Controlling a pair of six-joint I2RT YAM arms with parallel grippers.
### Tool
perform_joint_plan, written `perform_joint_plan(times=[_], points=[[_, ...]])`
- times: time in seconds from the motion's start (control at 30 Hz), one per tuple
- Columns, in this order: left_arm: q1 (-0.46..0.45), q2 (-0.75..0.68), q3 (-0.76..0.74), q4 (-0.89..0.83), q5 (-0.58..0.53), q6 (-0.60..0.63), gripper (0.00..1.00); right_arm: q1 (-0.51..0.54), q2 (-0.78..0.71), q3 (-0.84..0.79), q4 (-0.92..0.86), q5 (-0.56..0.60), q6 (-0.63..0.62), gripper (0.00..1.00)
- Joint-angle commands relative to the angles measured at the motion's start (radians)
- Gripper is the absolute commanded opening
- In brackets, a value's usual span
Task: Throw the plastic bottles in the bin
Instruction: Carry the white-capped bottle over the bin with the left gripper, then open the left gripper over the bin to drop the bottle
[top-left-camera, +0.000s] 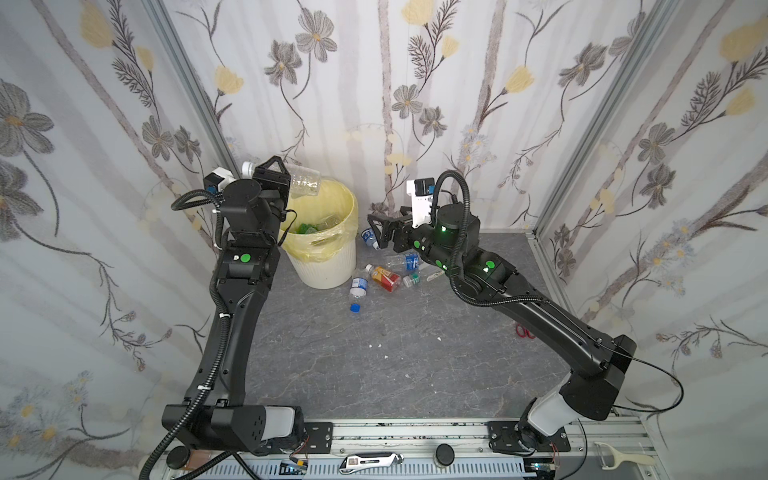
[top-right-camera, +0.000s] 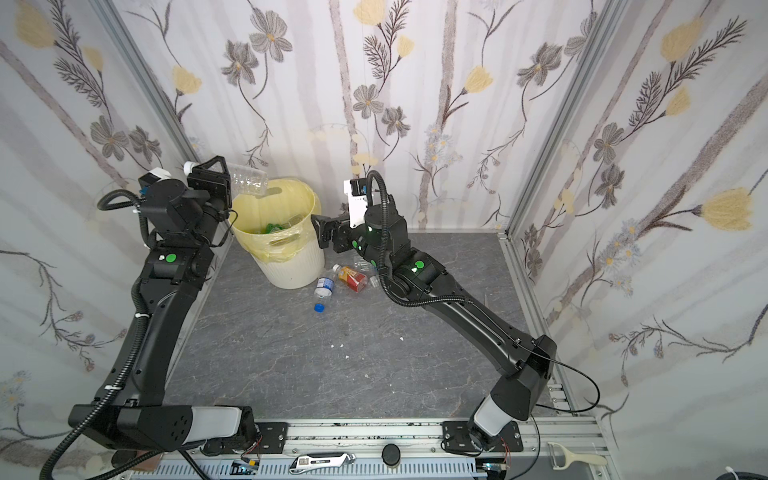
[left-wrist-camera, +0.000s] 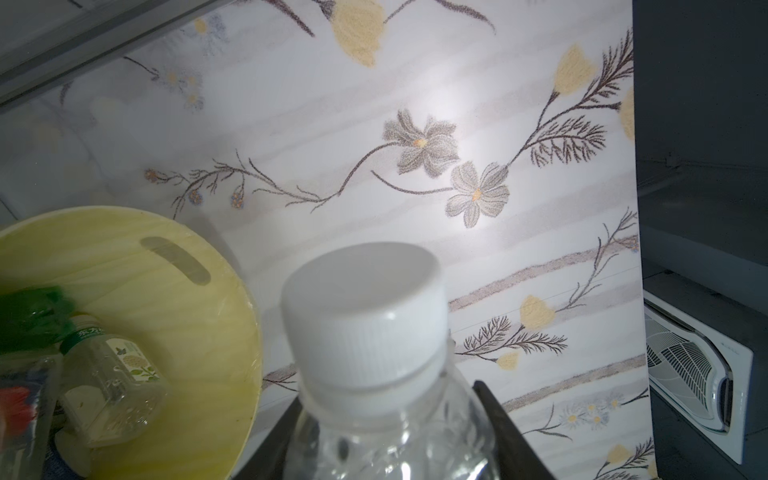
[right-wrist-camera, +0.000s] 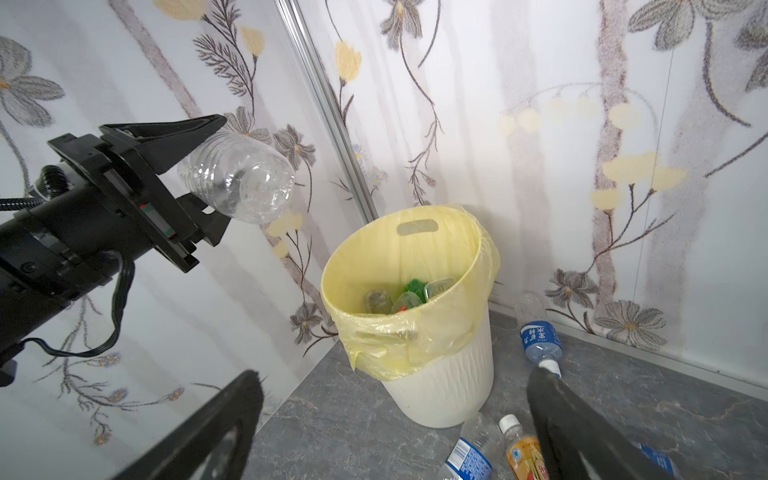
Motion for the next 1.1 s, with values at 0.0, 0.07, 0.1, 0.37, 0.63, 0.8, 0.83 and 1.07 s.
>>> perform_joint_plan(times=[0.0,0.07,0.1,0.37,0.63,0.8,0.83,1.07], points=[[0.02,0.045,0.1,0.037,0.057,0.006,0.52,0.0,0.019,0.04,0.021,0.008,-0.025,1.0],[0.025,0.081,0.189,0.037,0.078,0.015,0.52,0.0,0.029,0.057,0.023,0.01,-0.034,1.0],[0.027,0.099,0.232,0.037,0.083,0.012,0.52,0.0,0.034,0.066,0.021,0.012,-0.038,1.0],[0.036,0.248,0.436,0.037,0.099,-0.012,0.54,-0.008,0.069,0.074,0.001,0.009,-0.046,1.0],[0.093,0.458,0.213,0.036,0.336,-0.192,0.75,-0.012,0.086,0.065,-0.039,0.006,-0.041,1.0],[0.082,0.396,0.195,0.038,0.283,-0.149,1.0,-0.014,0.08,0.045,-0.037,0.007,-0.032,1.0],[0.083,0.387,0.197,0.036,0.287,-0.144,1.0,-0.015,0.081,0.042,-0.033,0.003,-0.028,1.0],[0.08,0.302,0.126,0.037,0.285,-0.116,1.0,-0.015,0.083,0.02,-0.015,-0.022,0.012,1.0]])
